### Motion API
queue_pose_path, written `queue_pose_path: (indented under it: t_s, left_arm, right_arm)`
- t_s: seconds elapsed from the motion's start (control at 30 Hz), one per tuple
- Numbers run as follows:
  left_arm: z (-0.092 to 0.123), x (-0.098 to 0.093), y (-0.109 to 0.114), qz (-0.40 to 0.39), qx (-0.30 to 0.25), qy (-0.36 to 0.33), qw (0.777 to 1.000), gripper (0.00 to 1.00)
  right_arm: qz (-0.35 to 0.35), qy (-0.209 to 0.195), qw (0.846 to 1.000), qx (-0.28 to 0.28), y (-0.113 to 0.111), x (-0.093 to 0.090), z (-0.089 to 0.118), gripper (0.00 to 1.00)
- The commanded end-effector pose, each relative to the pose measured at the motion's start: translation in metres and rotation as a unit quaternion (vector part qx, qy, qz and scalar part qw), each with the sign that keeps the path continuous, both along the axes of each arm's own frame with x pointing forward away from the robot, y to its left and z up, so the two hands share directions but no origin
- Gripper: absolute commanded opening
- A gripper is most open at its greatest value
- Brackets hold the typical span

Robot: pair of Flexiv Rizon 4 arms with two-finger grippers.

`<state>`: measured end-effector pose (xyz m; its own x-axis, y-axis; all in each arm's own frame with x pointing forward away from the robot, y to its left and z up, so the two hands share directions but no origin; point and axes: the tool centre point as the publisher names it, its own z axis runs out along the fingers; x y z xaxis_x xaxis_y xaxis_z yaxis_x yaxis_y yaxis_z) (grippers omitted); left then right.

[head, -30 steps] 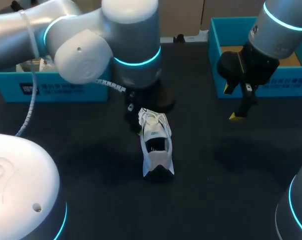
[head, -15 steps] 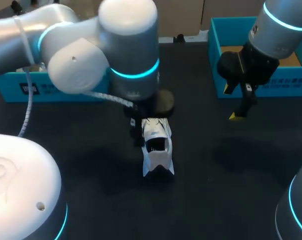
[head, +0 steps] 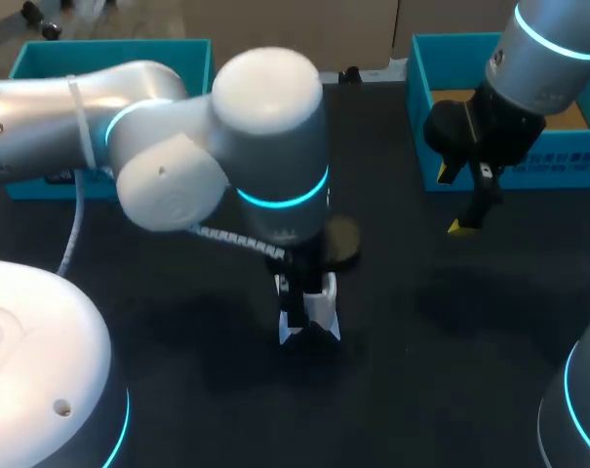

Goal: Take the shoe out of the shoebox, open the shoe tongue, remove and reinsert the insole, then place the shoe into the shoebox

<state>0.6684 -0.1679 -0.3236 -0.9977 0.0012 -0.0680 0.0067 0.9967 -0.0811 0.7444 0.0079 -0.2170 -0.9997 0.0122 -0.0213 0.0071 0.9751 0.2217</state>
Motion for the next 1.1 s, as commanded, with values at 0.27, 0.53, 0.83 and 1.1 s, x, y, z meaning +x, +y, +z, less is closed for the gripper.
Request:
queue_pose_path:
  t_s: [0.27, 0.53, 0.83, 1.1]
  left_arm:
    - [-0.035, -0.017, -0.011, -0.005, -0.004, -0.02, 1.0, 1.0]
    - [-0.053, -0.018, -0.014, -0.004, -0.022, -0.026, 0.999, 1.0]
    - [-0.06, -0.017, -0.015, -0.004, -0.03, -0.016, 0.999, 0.97]
    - [-0.064, -0.015, -0.013, -0.003, -0.027, -0.002, 1.0, 0.5]
  right_arm:
    - [0.0, 0.0, 1.0, -0.001, 0.0, 0.001, -0.001, 1.0]
    - [0.0, 0.0, 1.0, -0.001, 0.0, 0.001, -0.001, 1.0]
    - [0.0, 0.0, 1.0, -0.001, 0.0, 0.001, -0.001, 1.0]
    - [0.0, 0.0, 1.0, -0.001, 0.0, 0.001, -0.001, 1.0]
